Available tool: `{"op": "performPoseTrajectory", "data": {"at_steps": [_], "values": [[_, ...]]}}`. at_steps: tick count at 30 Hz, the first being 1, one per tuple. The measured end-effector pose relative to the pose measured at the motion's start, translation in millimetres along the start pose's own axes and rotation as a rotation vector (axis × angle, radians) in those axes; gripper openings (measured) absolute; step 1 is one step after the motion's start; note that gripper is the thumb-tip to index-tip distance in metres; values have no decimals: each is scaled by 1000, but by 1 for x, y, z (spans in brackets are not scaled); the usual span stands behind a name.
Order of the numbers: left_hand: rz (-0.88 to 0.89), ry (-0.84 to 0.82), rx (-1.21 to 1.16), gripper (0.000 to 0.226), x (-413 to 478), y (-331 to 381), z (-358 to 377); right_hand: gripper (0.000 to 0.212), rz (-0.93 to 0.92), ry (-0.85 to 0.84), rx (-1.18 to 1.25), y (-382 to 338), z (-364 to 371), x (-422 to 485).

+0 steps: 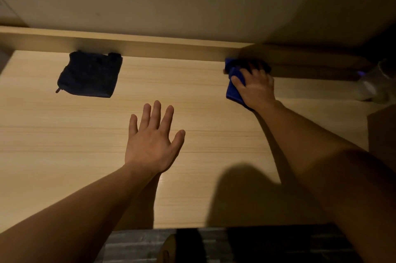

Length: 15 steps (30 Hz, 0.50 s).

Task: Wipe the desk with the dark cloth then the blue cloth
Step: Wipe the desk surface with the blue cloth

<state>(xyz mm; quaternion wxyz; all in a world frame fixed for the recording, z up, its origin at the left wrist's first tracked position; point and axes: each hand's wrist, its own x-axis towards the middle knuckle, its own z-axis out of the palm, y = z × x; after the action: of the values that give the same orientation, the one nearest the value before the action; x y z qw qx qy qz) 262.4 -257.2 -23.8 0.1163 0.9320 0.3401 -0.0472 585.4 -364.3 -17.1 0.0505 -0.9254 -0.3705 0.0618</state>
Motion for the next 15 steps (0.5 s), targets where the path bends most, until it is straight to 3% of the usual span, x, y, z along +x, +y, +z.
{"op": "performPoseTrajectory", "data": {"at_steps": [7,15], "values": [[-6,-14,2,79,1,-1,-1,79,-37,-117,-71,6,-3,0],[-6,-2,-7,79,1,-2,0,78,-84,-89,-84,14,3,-35]]}}
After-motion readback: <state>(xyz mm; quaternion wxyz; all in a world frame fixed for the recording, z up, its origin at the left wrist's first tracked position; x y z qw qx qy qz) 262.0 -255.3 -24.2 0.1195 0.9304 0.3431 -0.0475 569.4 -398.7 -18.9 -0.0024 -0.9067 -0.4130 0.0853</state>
